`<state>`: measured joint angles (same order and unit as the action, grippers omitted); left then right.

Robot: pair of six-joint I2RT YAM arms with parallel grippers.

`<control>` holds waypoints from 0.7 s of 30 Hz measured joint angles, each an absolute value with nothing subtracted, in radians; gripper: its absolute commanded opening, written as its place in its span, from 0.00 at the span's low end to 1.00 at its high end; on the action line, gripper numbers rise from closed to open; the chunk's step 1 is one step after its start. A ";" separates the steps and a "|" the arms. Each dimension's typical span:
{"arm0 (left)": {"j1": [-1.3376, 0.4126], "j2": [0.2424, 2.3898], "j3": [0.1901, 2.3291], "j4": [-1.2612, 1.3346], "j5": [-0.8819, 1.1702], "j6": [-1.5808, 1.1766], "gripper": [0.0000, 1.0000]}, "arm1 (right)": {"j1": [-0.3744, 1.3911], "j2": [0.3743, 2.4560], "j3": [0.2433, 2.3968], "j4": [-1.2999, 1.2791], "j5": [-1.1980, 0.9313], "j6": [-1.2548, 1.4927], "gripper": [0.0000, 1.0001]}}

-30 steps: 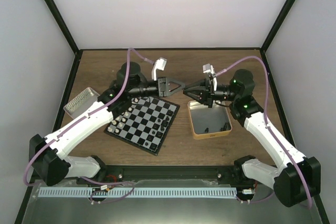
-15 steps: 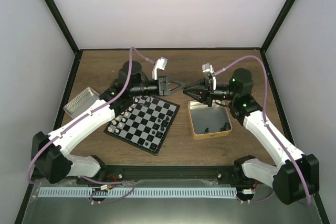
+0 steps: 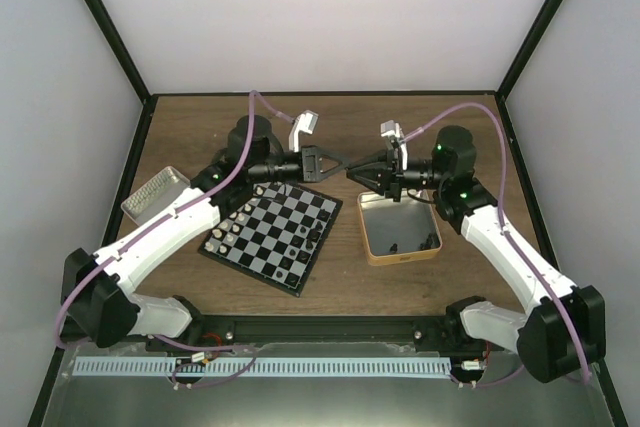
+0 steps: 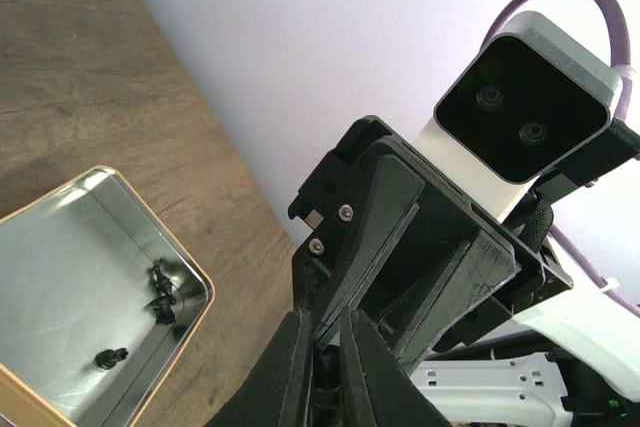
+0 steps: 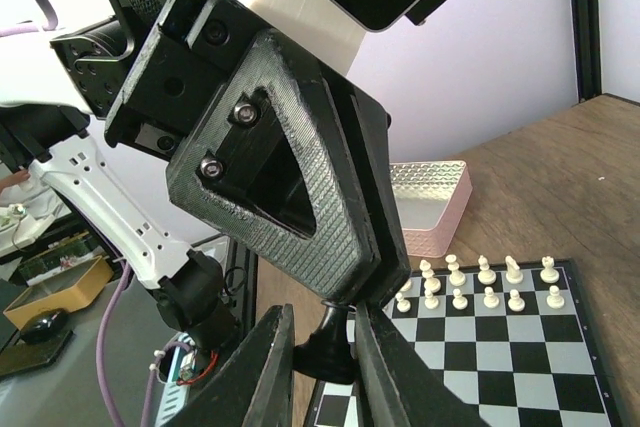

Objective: Set up the chess pieces on the board
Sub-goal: Place the chess piece on the chessboard.

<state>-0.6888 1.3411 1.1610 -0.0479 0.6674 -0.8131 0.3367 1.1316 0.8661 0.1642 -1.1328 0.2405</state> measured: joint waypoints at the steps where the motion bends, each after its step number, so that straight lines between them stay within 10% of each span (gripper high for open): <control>1: -0.688 1.342 1.161 -0.049 0.666 -0.812 0.04 | 0.337 1.135 0.869 0.158 -1.133 0.236 0.17; 14: -0.688 1.347 1.153 -0.091 0.653 -0.781 0.04 | 0.337 1.157 0.870 0.164 -1.101 0.263 0.68; 21: -0.648 1.337 1.095 -0.153 0.530 -0.712 0.04 | 0.337 1.154 0.838 0.207 -1.055 0.319 0.75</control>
<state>-0.6476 1.3369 1.0954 -0.1532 0.5297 -0.7124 0.3370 1.1542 0.8375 0.2070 -1.0554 0.3191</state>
